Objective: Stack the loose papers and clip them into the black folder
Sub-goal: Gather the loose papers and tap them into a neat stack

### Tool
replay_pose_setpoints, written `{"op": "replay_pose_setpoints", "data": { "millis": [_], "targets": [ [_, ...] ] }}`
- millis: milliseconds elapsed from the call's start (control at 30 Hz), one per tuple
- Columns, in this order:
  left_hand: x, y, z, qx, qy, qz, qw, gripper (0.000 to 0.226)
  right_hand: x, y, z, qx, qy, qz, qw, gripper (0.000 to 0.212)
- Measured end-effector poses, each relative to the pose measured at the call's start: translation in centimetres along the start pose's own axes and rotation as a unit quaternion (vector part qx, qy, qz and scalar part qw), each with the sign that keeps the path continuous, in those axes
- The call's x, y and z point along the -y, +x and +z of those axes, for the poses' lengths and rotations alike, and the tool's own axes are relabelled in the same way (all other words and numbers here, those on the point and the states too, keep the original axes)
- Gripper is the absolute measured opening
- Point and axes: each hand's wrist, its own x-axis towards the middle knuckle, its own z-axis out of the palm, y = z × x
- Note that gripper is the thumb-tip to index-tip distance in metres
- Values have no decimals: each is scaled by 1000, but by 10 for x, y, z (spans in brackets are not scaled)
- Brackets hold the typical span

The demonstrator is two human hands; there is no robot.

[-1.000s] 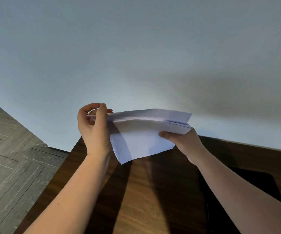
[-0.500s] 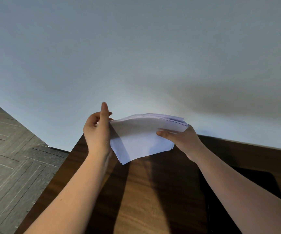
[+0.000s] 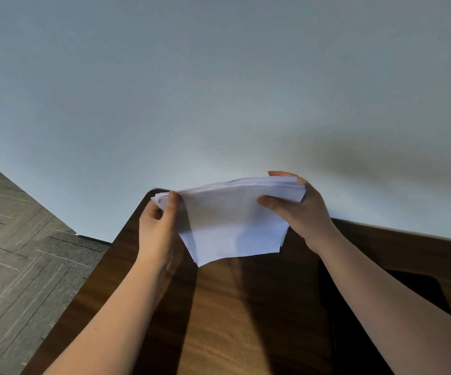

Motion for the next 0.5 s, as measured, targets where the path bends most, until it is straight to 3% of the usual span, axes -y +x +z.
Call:
{"op": "replay_pose_setpoints", "data": {
  "millis": [100,267,367,400,500],
  "targets": [
    [-7,0,7,-21,-16,35,999,51,-3,-2,0,6,2,6,1000,47],
    [-16,3,17,-71,-9,27,997,16,1,-3,6,-31,24,-17,999,52],
    [-14,5,19,-94,14,21,995,21,13,-6,14,-81,50,-49,994,58],
    [-13,5,20,-96,16,19,995,23,16,-5,16,-94,41,-57,993,54],
    [-13,4,23,-89,-1,19,996,31,19,-2,22,-125,43,-31,991,16]
  ]
}}
